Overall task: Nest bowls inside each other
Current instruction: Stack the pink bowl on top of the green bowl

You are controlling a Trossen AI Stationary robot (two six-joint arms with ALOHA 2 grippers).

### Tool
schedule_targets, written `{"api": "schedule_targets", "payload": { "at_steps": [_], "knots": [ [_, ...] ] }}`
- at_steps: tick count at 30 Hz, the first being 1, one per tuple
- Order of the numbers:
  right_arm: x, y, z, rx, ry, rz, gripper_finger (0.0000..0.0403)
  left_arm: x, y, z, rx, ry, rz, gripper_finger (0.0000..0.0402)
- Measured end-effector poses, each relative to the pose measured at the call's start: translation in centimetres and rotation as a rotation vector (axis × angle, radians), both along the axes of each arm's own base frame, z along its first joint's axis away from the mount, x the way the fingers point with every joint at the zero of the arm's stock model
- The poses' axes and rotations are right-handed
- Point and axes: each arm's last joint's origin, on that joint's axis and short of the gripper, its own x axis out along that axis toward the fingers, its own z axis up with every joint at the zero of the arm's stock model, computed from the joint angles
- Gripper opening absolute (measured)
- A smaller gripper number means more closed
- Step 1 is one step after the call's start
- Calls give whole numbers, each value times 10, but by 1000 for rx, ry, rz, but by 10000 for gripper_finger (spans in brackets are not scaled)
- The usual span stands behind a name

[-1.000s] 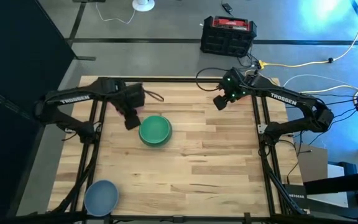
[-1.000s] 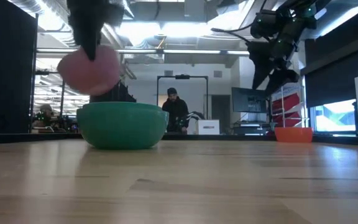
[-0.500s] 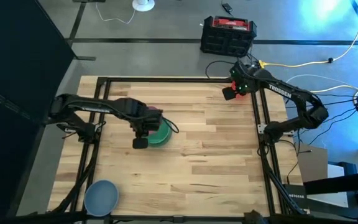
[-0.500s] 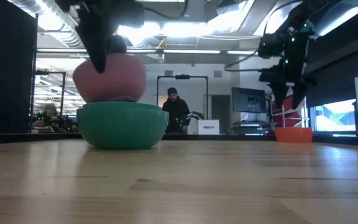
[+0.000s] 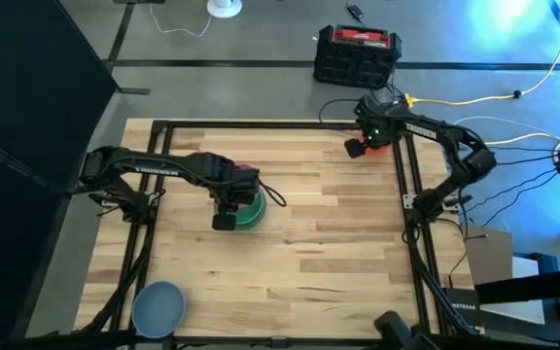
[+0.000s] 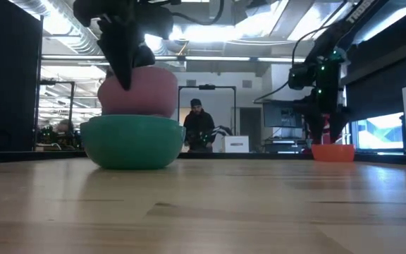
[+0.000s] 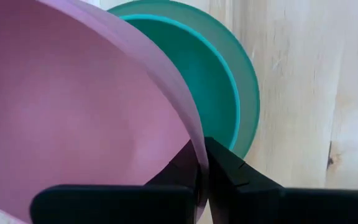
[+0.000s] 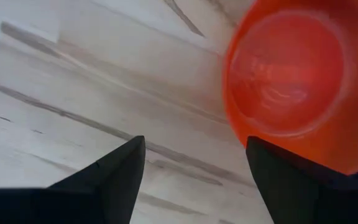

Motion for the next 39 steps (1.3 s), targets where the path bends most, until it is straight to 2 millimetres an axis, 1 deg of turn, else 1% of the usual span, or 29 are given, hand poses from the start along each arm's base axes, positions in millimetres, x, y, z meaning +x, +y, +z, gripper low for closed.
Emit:
{"api": "schedule_targets", "payload": {
  "at_steps": [4,22,28,33,39],
  "knots": [
    [3,-4,-8,4,12,21,264,2,-4,0,-16,-22,-31,0],
    [3,-7,-9,-38,48,47,264,7,-21,2,-9,-77,-138,0],
    [3,-6,-9,-37,49,49,264,4,-20,-9,-2,19,-137,0],
    [3,-6,-9,-36,49,53,264,8,-21,-19,-6,64,-169,0],
    [3,-7,-9,-37,46,55,264,8,-21,-22,-9,90,-165,19]
  ]
}}
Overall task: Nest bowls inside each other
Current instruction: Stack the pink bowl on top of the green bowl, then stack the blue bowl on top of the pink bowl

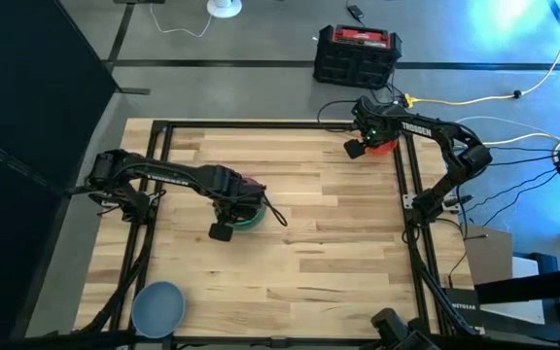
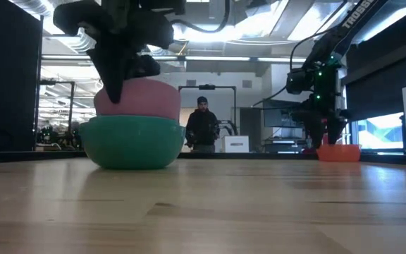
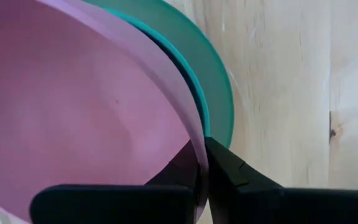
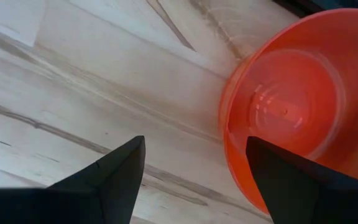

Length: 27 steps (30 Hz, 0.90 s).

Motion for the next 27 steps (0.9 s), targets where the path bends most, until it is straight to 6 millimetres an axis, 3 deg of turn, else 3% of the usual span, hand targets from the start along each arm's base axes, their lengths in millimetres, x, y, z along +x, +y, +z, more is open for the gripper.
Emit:
{"api": "schedule_targets", "payload": {
  "at_steps": [11,21,24,27],
  "knots": [
    [0,0,0,1,-4,3,264,-1,0,-5,0,45,12,57],
    [0,0,0,0,-3,3,264,-3,0,-4,-5,67,118,121],
    [0,0,0,-4,3,2,254,-5,-2,9,-9,67,185,133],
    [0,0,0,-10,10,6,222,-19,-22,28,-20,25,225,134]
  ]
}}
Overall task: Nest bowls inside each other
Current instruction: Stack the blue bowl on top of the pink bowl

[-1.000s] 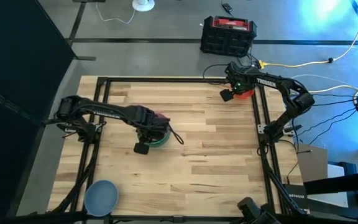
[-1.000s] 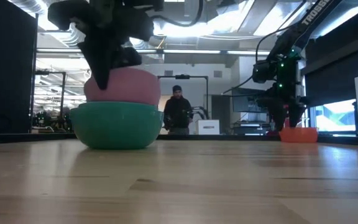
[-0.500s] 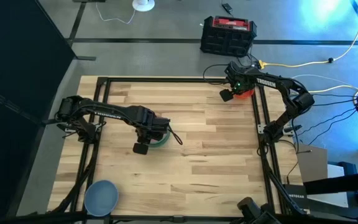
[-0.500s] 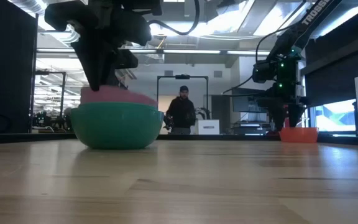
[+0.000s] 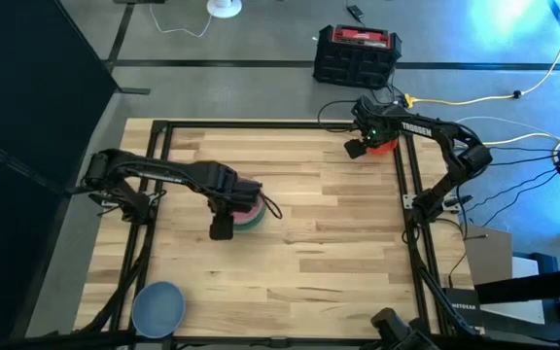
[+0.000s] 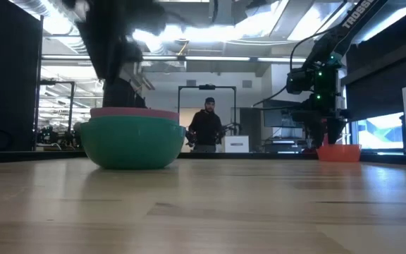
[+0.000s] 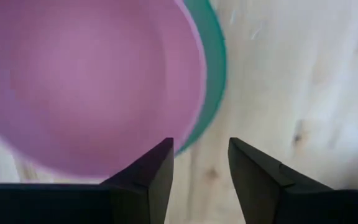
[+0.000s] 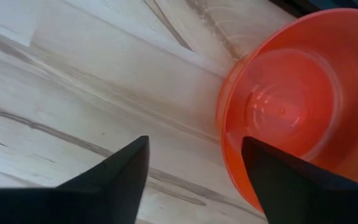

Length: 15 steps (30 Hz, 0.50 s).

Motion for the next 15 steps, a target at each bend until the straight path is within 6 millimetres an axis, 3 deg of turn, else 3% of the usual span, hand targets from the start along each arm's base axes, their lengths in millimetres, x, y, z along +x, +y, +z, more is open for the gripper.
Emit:
{"api": "schedule_targets", "payload": {
  "at_steps": [7,15],
  "knots": [
    [0,-1,0,-13,14,13,143,-47,-44,40,-45,-100,69,136],
    [-1,-1,0,-27,31,28,54,-111,-74,75,-148,-177,144,137]
  ]
}}
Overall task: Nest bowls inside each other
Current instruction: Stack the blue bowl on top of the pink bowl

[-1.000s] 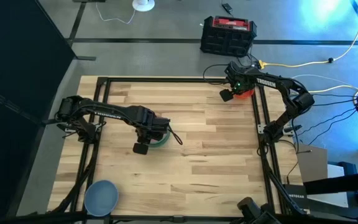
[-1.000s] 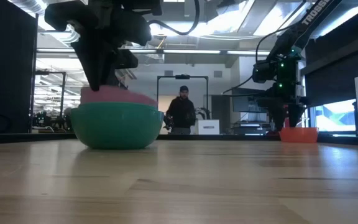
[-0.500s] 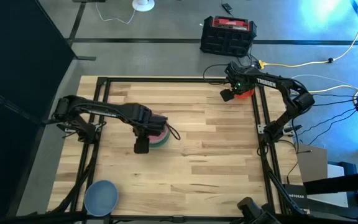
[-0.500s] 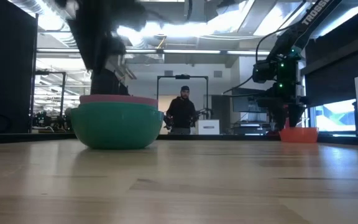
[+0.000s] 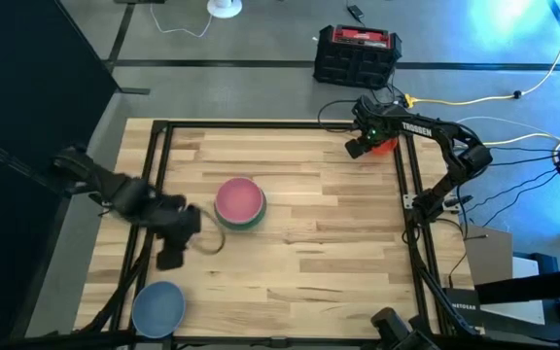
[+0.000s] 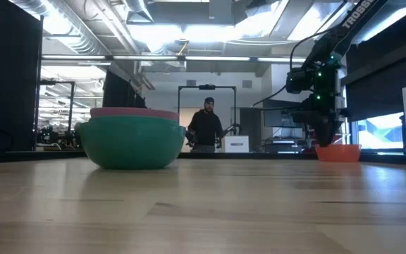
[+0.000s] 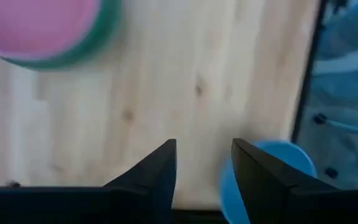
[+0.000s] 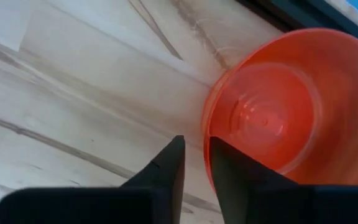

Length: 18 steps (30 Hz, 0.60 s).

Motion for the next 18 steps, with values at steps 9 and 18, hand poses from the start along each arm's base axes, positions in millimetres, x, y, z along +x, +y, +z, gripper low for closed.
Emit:
{"api": "schedule_targets", "payload": {
  "at_steps": [9,18],
  "knots": [
    [-1,1,0,8,6,0,12,-33,-72,-11,-125,31,-21,125],
    [-1,1,0,15,4,5,1,-30,-107,-50,-30,127,-32,154]
  ]
}}
